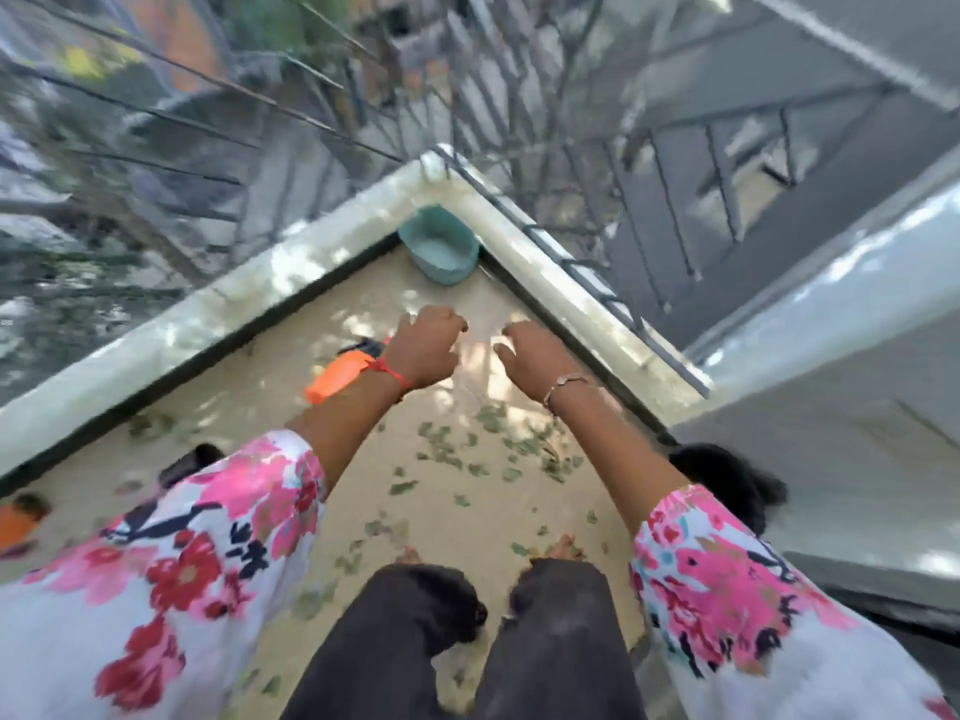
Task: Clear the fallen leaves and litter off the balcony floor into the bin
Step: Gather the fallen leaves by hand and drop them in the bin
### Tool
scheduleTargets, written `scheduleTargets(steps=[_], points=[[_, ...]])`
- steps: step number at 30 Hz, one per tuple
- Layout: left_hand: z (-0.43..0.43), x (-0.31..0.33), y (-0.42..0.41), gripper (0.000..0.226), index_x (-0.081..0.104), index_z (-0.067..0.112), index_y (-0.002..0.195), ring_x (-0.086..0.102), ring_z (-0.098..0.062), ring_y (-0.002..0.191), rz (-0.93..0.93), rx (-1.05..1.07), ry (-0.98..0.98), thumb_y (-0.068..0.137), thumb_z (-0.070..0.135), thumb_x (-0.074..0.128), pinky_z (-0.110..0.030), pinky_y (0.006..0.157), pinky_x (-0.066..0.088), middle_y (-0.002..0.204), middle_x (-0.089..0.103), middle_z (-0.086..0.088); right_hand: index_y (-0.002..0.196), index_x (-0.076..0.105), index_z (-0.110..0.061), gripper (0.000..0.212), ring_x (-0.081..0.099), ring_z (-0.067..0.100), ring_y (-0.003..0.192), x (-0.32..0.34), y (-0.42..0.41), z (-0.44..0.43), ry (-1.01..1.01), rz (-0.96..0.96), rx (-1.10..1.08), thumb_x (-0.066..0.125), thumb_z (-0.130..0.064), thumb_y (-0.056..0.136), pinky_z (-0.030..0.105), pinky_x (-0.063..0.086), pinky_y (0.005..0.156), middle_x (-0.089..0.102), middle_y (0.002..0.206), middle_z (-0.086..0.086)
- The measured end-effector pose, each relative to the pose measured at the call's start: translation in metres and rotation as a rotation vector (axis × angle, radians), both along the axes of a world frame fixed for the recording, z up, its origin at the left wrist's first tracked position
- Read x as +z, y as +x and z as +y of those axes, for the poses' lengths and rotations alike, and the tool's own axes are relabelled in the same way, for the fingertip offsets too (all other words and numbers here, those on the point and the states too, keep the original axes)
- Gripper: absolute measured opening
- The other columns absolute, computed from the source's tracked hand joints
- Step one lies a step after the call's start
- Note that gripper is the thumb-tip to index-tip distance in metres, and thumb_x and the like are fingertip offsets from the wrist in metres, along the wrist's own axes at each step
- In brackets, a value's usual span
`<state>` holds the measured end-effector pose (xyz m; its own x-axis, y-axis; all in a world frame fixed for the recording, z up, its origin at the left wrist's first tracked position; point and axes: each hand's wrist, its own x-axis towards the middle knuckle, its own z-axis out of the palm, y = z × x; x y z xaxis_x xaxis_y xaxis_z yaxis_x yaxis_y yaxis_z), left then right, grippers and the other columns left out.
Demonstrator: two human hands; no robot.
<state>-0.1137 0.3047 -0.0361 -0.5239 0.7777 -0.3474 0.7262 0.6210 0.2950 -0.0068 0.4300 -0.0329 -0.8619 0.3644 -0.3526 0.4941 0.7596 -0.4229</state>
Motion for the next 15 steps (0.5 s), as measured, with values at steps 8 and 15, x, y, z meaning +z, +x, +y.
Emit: scheduleTargets(steps=[8,15], points=[[-0.224,0.094,-0.035,0.048,0.037,0.008,0.137,0.026,-0.023,0.137,0.165,0.398,0.026,0.091,0.015,0.048,-0.032,0.106,0.011,0.144,0.035,-0.011,0.130,0.044,-0.003,0.039,0.044,0.029,0.125,0.086,-0.100,-0.187,0.124,0.054,0.513,0.038,-0.026,0.099,0.034,0.031,0.100,0.045,0.136,0.016],[-0.346,0.104,-0.027,0.042,0.045,0.008,0.128,0.030,-0.028,0.134,0.165,0.836,0.038,0.087,0.013,0.048,-0.053,0.109,0.026,0.134,0.042,-0.012,0.121,0.048,-0.001,0.034,0.047,0.032,0.118,0.103,-0.158,-0.312,0.139,0.074,0.970,0.041,-0.024,0.097,0.036,0.035,0.093,0.046,0.129,0.018]])
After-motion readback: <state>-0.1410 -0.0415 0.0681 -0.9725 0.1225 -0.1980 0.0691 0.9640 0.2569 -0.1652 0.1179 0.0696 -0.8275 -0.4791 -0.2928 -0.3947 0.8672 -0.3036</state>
